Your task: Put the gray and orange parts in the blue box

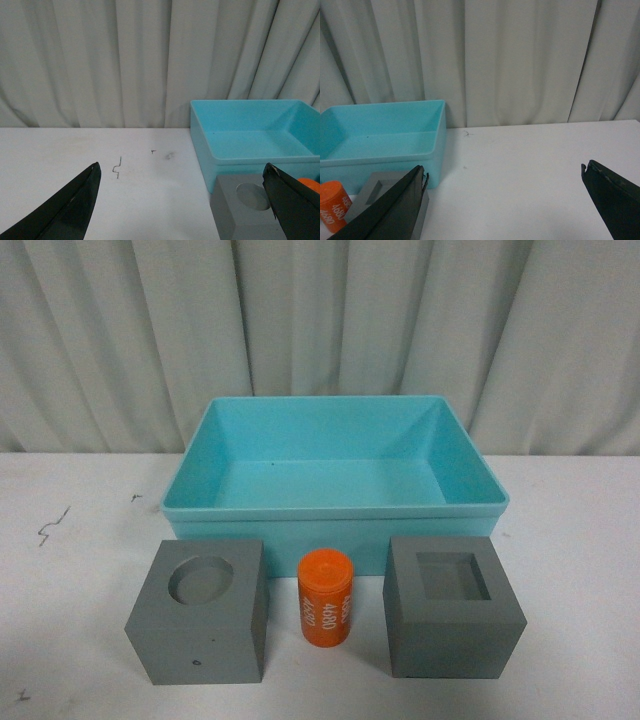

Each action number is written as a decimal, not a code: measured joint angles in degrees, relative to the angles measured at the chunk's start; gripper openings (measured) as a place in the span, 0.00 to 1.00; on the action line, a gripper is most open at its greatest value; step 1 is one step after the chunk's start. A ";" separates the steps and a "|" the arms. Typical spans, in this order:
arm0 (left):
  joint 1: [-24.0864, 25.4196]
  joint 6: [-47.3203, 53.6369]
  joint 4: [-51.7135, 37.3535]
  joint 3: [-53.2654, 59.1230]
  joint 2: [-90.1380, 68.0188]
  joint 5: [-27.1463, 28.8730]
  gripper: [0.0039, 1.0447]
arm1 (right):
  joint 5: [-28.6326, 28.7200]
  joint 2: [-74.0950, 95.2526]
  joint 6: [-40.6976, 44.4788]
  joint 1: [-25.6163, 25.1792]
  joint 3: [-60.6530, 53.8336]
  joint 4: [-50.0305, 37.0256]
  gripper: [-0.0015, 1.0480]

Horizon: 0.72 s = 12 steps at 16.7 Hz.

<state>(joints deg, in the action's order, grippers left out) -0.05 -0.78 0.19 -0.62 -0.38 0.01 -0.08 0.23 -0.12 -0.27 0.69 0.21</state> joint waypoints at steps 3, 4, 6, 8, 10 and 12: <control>0.00 0.00 0.00 0.00 0.00 0.00 0.94 | 0.00 0.00 0.00 0.00 0.00 0.00 0.94; 0.00 0.00 0.00 0.00 0.00 0.00 0.94 | 0.00 0.00 0.00 0.00 0.00 0.00 0.94; 0.00 0.00 0.00 0.00 0.00 0.00 0.94 | 0.00 0.00 0.00 0.00 0.00 0.00 0.94; 0.00 0.00 0.00 0.00 0.00 0.00 0.94 | 0.00 0.00 0.00 0.00 0.00 0.00 0.94; 0.00 0.00 0.00 0.00 0.00 0.00 0.94 | 1.29 0.15 -0.55 -0.33 -0.04 -1.57 0.94; 0.00 0.00 0.00 0.00 0.00 -0.02 0.94 | 6.58 34.84 -11.52 0.00 9.14 -28.65 0.94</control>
<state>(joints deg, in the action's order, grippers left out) -0.05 -0.78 0.19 -0.62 -0.38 -0.01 6.50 35.07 -11.64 -0.27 9.82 -28.45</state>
